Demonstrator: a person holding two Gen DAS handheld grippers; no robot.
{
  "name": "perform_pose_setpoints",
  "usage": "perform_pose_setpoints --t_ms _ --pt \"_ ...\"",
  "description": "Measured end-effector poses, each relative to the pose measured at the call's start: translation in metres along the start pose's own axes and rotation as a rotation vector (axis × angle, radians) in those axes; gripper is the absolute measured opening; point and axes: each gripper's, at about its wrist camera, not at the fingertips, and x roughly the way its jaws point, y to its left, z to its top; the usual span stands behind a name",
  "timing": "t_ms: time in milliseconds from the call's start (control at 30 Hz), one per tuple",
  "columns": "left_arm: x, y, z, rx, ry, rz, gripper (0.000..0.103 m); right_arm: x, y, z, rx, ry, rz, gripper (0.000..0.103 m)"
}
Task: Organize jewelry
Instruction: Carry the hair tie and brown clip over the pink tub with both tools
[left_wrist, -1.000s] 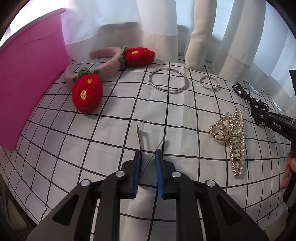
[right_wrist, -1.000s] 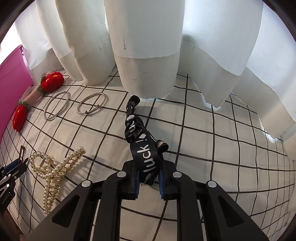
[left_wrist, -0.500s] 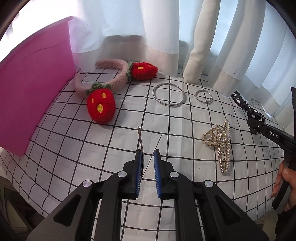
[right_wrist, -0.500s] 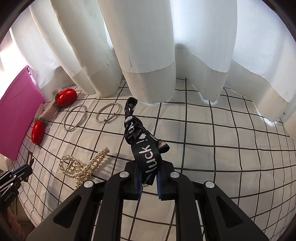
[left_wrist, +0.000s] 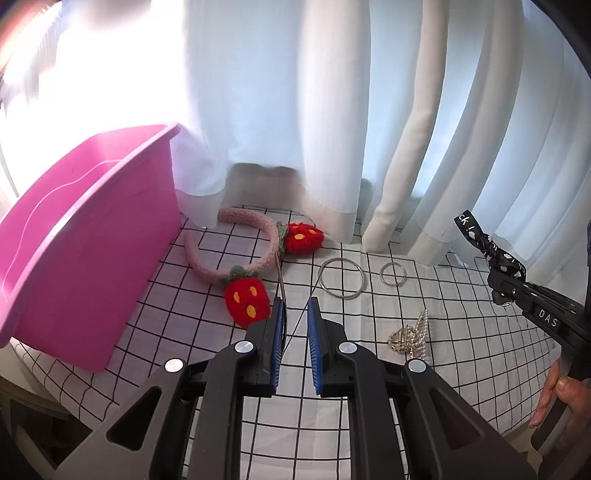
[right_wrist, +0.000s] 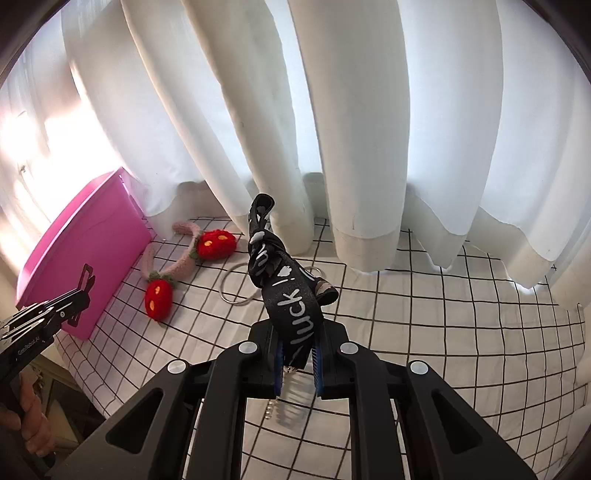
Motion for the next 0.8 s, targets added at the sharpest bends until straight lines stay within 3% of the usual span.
perform_pose_setpoints --t_ms 500,800 --pt "-0.064 0.124 0.07 -0.048 -0.151 0.109 0.013 -0.017 0.171 0.079 -0.176 -0.147 0.159 0.012" --pt "-0.074 0.212 0.08 -0.128 -0.179 0.197 0.014 0.006 0.278 0.107 -0.305 -0.159 0.254 0.012"
